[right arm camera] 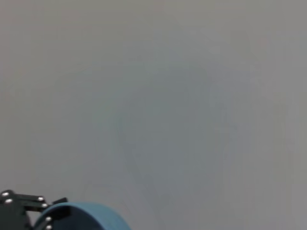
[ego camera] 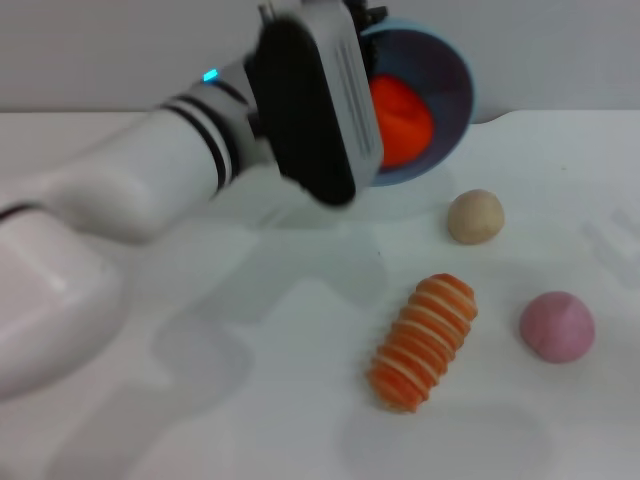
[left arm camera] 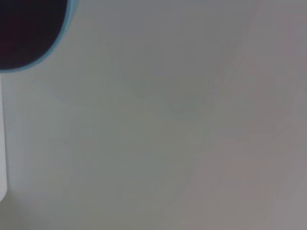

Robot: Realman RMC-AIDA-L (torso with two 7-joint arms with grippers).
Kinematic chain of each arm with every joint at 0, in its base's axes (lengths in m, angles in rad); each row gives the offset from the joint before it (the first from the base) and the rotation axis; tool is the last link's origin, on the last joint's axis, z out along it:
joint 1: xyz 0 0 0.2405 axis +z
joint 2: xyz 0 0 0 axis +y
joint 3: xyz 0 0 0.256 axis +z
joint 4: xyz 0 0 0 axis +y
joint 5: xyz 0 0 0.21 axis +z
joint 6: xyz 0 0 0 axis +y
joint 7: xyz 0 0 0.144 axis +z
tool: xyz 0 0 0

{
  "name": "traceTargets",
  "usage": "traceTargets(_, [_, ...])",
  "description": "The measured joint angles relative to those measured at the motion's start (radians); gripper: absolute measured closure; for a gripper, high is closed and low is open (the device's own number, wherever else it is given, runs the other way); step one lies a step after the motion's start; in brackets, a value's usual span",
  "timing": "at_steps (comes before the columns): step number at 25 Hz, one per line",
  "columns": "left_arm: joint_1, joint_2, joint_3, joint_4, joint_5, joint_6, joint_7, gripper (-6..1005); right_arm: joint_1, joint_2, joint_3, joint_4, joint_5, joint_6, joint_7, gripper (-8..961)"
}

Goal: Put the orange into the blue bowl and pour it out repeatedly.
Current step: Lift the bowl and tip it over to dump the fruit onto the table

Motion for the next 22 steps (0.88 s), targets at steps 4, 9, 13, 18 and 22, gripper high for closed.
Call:
traceTargets(4, [0.05, 0.0, 0.055, -0.009, 0.0, -0.122, 0.15, 1000, 0.004, 0.001, 0.028, 0.007, 0.001, 0.002, 0.0, 301])
traceTargets(9, [0.1, 0.0, 0.099, -0.037, 0.0, -0.254, 0.258, 999, 0.015, 0.0, 0.046, 0.027, 0.001, 0.006, 0.0, 279])
traceTargets(13, [0.121, -0.004, 0.118, -0.089, -0.001, -0.356, 0.31, 999, 0.023, -0.001, 0.046, 0.028, 0.001, 0.01, -0.001, 279])
traceTargets(18, [0.128, -0.006, 0.115, -0.063, -0.088, -0.344, 0.278, 999, 0.029, 0.0, 0.053, 0.031, 0.002, 0.022, -0.001, 279])
traceTargets(22, [0.098, -0.006, 0.019, 0.033, -0.293, -0.119, 0.207, 999, 0.035, -0.002, 0.052, 0.036, 0.001, 0.023, -0.001, 279])
